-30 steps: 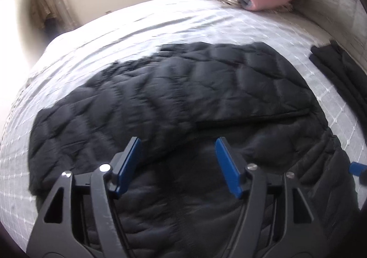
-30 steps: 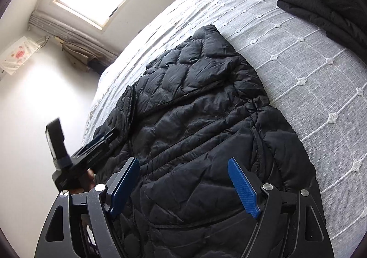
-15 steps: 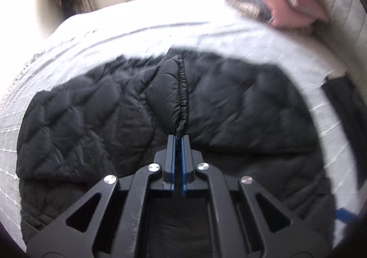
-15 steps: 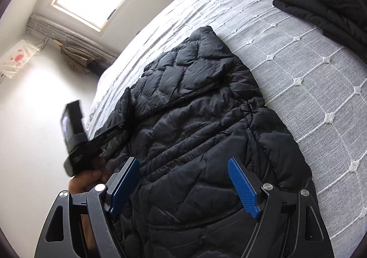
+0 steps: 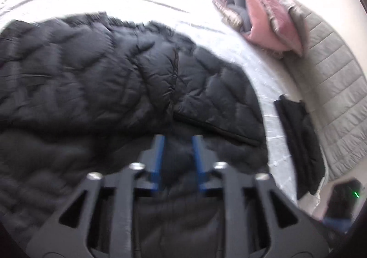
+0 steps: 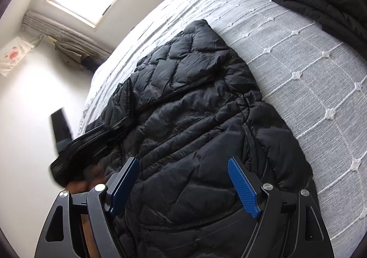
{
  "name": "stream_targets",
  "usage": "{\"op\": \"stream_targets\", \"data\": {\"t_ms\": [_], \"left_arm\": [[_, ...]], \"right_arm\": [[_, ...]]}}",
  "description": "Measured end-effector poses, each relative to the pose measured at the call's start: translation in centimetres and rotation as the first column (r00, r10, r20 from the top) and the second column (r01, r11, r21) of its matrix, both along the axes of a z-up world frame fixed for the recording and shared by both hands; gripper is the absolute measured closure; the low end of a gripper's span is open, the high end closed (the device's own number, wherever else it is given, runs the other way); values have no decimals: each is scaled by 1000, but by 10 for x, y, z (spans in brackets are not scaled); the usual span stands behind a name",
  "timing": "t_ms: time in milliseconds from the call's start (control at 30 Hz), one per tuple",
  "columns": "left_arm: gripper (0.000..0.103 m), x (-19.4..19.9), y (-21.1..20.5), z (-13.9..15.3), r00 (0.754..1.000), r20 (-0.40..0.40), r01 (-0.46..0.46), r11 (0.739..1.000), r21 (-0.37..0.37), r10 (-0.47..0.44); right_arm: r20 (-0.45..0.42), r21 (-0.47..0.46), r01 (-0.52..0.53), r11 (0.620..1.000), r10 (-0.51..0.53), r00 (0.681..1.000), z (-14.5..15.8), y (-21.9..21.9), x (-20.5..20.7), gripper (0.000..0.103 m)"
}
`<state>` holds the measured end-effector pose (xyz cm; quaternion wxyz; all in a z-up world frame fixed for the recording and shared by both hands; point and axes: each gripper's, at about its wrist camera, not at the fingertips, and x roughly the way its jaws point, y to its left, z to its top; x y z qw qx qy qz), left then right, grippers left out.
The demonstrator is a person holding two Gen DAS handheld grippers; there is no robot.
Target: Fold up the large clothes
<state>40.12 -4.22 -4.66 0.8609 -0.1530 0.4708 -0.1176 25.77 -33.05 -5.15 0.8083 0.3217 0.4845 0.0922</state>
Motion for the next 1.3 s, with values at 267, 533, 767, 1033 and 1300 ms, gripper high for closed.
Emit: {"op": "stream_targets", "data": {"t_ms": [267,533,767,1033,1300], "left_arm": [[31,-131,122,58,963,89,-263,957,124,254],[22,-238,216,32,867,58,-491,831,263,494],[18,-285,222,7,877,23,-470,845,256,480],[18,-318,221,-6,867,25,-490,844,218,497],[18,-331,208,-14,872,64,-489,856,164,486]], "right_arm": [[4,-40,26,999,-26,1000,2,-3,-1,22],[90,-187,-18,982,35,995,29,18,-13,22],[157,-251,-106,962,149,976,34,49,-65,19],[190,-249,-33,968,82,978,3,25,-165,18],[138,92,-53,994,40,990,-11,-15,-210,18]]}}
